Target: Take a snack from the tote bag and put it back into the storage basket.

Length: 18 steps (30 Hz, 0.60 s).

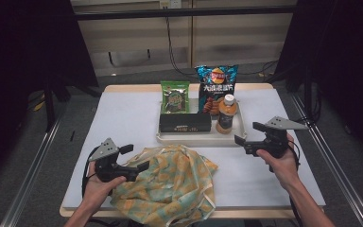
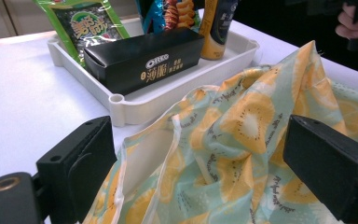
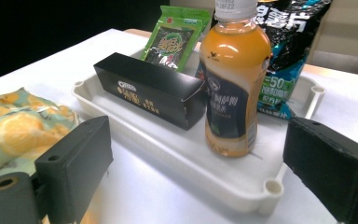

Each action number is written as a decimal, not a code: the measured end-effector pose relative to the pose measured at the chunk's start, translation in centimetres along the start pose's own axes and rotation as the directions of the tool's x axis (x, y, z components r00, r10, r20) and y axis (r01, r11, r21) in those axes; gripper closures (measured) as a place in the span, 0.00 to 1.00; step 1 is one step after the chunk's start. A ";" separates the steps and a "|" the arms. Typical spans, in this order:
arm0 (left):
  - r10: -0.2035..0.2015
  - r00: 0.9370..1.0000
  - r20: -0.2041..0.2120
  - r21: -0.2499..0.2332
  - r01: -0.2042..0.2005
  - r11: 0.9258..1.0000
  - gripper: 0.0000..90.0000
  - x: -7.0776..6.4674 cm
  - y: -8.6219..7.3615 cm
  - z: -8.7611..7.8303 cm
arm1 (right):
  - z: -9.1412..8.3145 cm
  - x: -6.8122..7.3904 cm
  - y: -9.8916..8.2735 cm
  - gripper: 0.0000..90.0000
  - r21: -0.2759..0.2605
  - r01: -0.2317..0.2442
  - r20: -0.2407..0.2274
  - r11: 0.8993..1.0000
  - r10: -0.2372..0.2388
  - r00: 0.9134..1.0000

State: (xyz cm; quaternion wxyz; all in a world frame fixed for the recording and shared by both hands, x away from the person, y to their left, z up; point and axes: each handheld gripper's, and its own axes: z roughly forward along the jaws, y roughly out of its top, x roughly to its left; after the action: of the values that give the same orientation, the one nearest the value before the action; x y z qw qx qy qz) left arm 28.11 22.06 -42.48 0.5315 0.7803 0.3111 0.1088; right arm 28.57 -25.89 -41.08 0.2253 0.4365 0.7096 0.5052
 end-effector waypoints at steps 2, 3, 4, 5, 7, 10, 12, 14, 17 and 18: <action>-0.004 1.000 -0.005 0.002 0.004 1.000 0.10 0.0 -0.1 -0.2 | -0.6 0.4 -0.3 0.08 -0.007 -0.004 0.000 1.000 0.004 1.000; -0.002 1.000 -0.023 0.008 0.002 1.000 0.10 -0.1 -0.2 -0.4 | -1.1 0.7 -0.5 0.08 -0.012 -0.006 0.002 1.000 0.006 1.000; -0.001 1.000 -0.019 0.004 0.001 1.000 0.10 -0.1 -0.2 -0.4 | -1.5 1.0 -0.8 0.08 -0.010 -0.008 0.014 1.000 0.008 1.000; 0.000 1.000 -0.028 0.001 0.000 1.000 0.10 -0.1 -0.4 -0.6 | -1.8 1.1 -0.9 0.08 -0.013 -0.006 0.019 1.000 0.006 1.000; 0.003 0.999 -0.043 -0.001 -0.003 1.000 0.10 -0.1 -0.5 -0.8 | -2.6 1.4 -1.4 0.08 -0.008 -0.012 0.023 1.000 0.012 1.000; -0.009 0.998 -0.059 -0.006 0.009 1.000 0.10 -0.1 -0.7 -1.0 | -3.7 1.5 -2.3 0.08 0.001 -0.028 0.023 1.000 0.028 0.999; -0.006 0.998 -0.064 -0.006 0.006 1.000 0.10 -0.2 -0.8 -1.0 | -4.4 1.6 -3.0 0.08 0.002 -0.041 0.036 0.999 0.041 0.999; -0.012 0.998 -0.069 -0.004 0.012 1.000 0.10 -0.5 -1.1 -1.2 | -5.0 1.6 -3.6 0.08 0.006 -0.042 0.049 0.999 0.042 0.998; 0.002 0.996 -0.085 -0.009 -0.003 1.000 0.09 -1.0 -1.4 -1.5 | -6.1 1.7 -4.2 0.08 0.003 -0.048 0.061 0.999 0.047 0.997; 0.000 0.996 -0.088 -0.014 -0.002 1.000 0.08 -1.2 -1.4 -1.6 | -6.4 1.8 -4.4 0.08 0.002 -0.051 0.064 0.999 0.051 0.997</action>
State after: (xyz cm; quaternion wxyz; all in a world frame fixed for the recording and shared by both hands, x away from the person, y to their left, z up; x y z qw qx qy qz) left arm 25.80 22.92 -42.86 0.5228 0.7712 0.3329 0.1454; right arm 21.04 -28.21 -42.36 0.2340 0.4708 0.6915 0.4954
